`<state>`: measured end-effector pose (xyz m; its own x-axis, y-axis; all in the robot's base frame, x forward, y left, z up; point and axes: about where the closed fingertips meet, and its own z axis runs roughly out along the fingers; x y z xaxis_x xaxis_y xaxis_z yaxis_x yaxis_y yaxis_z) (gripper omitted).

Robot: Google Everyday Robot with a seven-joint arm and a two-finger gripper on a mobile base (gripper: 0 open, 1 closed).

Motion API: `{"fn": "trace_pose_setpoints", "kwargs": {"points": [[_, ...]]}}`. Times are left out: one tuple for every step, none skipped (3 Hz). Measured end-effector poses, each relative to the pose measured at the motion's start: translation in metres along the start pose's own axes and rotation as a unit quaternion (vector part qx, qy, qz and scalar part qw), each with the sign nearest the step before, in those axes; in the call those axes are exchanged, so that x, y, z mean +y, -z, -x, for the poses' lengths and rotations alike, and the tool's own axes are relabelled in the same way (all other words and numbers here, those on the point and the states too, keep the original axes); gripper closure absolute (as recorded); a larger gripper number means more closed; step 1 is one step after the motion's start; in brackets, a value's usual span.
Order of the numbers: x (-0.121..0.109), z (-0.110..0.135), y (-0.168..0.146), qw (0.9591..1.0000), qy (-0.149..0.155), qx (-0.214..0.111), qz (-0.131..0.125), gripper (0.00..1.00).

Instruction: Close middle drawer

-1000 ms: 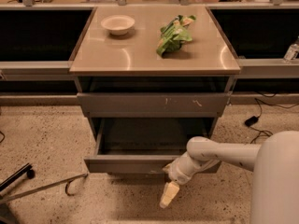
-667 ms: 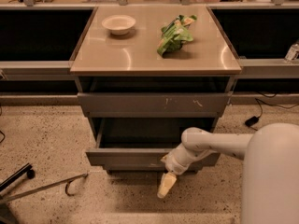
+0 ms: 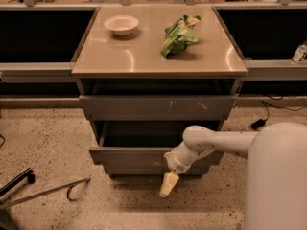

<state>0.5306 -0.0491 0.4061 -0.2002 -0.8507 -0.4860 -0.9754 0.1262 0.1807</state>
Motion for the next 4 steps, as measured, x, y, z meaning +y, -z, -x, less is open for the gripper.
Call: {"fn": "trace_pose_setpoints", "kwargs": {"points": [[-0.018, 0.000, 0.008, 0.9996, 0.002, -0.025, -0.011, 0.00], [-0.052, -0.001, 0.017, 0.9983, -0.004, -0.056, -0.017, 0.00], [-0.096, -0.004, 0.022, 0.9958, -0.018, -0.086, -0.027, 0.00], [-0.096, -0.004, 0.022, 0.9958, -0.018, -0.086, -0.027, 0.00]]}}
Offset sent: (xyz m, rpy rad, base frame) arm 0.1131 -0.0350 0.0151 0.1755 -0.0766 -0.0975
